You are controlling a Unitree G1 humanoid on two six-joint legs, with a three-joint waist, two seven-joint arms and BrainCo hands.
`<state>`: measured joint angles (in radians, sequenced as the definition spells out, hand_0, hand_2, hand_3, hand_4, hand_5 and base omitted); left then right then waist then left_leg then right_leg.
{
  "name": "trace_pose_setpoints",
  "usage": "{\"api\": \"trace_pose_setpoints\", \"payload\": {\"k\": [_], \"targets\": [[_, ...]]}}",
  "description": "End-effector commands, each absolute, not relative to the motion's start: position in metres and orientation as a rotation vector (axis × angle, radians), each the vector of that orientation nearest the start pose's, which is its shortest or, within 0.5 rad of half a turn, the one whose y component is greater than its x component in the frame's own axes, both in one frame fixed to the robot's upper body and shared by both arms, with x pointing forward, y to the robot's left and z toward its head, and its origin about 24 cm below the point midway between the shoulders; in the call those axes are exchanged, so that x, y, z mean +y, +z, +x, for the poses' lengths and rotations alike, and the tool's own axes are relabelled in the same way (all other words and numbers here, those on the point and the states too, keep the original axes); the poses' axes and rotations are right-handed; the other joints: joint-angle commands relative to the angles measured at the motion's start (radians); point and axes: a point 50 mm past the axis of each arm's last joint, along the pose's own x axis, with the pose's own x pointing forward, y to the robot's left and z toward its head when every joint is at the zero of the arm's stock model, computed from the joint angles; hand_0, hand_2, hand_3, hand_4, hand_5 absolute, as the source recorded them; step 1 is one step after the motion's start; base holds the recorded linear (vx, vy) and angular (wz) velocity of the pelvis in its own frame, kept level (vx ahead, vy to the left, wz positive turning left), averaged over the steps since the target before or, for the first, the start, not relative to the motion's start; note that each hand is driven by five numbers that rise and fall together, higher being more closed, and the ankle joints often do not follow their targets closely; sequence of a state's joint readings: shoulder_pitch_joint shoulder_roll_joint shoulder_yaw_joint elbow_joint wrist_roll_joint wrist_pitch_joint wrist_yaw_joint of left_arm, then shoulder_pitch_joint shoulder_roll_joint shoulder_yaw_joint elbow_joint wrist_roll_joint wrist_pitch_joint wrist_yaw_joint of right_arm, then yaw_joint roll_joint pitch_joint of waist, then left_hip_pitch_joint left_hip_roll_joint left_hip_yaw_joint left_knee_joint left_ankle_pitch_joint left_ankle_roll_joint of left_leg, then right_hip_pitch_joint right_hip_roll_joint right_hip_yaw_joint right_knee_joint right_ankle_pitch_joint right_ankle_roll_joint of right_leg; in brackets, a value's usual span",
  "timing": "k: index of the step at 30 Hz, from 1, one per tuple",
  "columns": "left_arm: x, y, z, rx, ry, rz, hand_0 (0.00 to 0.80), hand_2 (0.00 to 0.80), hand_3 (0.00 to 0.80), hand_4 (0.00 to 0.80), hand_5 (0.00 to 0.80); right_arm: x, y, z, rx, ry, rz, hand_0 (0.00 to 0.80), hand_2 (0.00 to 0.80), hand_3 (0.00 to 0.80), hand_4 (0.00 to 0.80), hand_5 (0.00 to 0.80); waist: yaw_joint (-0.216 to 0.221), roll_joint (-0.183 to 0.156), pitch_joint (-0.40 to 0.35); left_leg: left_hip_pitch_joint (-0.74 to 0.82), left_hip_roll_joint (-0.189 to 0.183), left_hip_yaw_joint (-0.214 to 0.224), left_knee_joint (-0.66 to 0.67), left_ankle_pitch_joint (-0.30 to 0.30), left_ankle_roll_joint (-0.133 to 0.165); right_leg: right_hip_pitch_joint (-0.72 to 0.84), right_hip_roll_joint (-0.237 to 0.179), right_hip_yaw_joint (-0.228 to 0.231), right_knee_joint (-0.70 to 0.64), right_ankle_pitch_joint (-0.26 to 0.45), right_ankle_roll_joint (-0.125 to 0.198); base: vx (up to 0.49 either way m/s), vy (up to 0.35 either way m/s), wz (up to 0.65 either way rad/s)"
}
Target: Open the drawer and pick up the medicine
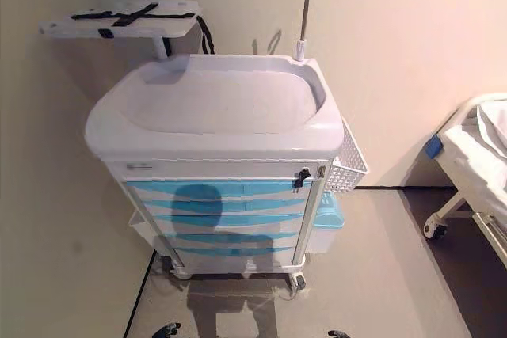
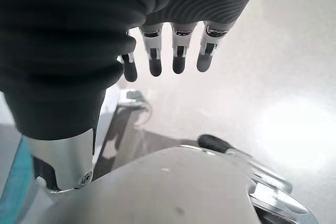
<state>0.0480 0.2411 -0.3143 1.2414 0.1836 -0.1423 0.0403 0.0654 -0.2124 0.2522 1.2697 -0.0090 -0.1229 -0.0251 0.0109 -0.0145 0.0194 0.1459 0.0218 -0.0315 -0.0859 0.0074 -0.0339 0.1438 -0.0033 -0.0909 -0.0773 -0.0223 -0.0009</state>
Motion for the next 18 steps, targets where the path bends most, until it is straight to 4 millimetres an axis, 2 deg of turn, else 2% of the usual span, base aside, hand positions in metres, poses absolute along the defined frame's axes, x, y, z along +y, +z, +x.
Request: {"api": "trace_pose_setpoints", "payload": {"k": [1, 18], "targets": [[0.1918, -0.1684, 0.0840, 1.122, -0.323, 0.544, 0.000, 0.000, 0.000, 0.000, 0.000, -0.2081, -0.1665, 0.0816, 1.154, 0.133, -0.379, 0.000, 0.000, 0.000, 0.000, 0.000, -0.018, -0.040, 0.000, -0.027, -0.046, -0.002, -0.001, -0.020, 0.025, -0.050, -0.033, 0.001, -0.008, 0.067, 0.092, 0.000, 0.000, 0.00], [0.1926, -0.1694, 0.0803, 1.140, -0.313, 0.534, 0.000, 0.000, 0.000, 0.000, 0.000, -0.2081, -0.1667, 0.0809, 1.157, 0.141, -0.385, 0.000, 0.000, 0.000, 0.000, 0.000, -0.018, -0.040, 0.000, -0.022, -0.046, -0.001, -0.001, -0.025, 0.026, -0.046, -0.034, -0.001, -0.004, 0.062, 0.092, 0.000, 0.000, 0.00]]}}
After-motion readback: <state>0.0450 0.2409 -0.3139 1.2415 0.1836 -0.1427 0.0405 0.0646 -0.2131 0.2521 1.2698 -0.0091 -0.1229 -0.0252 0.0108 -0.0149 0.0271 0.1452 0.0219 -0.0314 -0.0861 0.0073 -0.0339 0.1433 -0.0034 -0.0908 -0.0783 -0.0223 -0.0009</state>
